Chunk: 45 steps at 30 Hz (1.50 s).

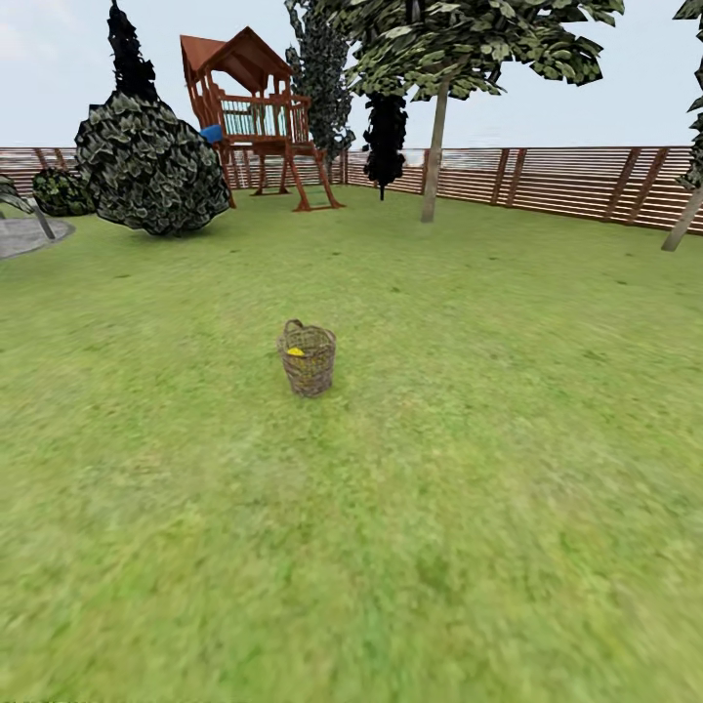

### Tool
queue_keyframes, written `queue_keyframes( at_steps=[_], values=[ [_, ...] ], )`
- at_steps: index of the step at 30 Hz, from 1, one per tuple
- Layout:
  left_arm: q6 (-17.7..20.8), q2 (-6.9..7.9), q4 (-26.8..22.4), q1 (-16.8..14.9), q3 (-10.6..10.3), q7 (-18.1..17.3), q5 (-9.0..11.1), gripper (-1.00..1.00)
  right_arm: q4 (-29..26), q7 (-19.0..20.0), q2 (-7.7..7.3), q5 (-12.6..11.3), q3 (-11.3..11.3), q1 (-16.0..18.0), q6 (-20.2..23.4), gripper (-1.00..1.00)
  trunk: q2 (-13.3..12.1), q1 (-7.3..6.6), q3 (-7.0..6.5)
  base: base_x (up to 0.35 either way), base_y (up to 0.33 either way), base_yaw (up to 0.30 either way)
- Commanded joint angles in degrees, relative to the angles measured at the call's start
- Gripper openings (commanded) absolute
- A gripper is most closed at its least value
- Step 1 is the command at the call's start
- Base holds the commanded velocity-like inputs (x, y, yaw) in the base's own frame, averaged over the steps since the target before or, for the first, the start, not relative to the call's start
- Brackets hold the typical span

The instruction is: Take the three Easter eggs out of the wicker basket on the lawn in the garden, then place them on the lawn next to a single tree (choose any tree) so that all three eggs are next to the same tree and none are left in the basket.

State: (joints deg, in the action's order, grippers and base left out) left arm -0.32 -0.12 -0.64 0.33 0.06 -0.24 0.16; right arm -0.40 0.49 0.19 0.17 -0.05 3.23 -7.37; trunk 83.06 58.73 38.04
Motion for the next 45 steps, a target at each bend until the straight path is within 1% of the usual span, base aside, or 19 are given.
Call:
queue_keyframes(
  at_steps=[1,18,27,45],
  values=[
    [0.0,-0.01,-0.1,0.0,0.0,0.0,0.0,1.00,0.0,0.1,0.00,0.0,0.0,0.0,-0.2,1.00,0.0,0.00,0.03,0.000,0.000,0.006],
    [0.0,0.03,-0.1,0.0,0.0,0.0,0.0,1.00,0.0,0.2,-0.09,0.2,0.1,0.0,-0.4,1.00,0.0,0.00,0.04,0.000,0.000,0.000],
    [0.0,0.01,-0.1,0.0,0.0,0.0,0.0,1.00,0.0,0.0,-0.33,0.8,0.1,0.0,-0.5,1.00,0.0,0.00,0.04,0.000,0.000,0.000],
    [0.0,0.03,0.0,0.0,0.0,0.0,0.0,1.00,-0.1,0.4,-0.22,0.6,0.0,0.0,-0.3,1.00,0.0,0.00,0.04,0.000,0.000,0.000]
  ],
)
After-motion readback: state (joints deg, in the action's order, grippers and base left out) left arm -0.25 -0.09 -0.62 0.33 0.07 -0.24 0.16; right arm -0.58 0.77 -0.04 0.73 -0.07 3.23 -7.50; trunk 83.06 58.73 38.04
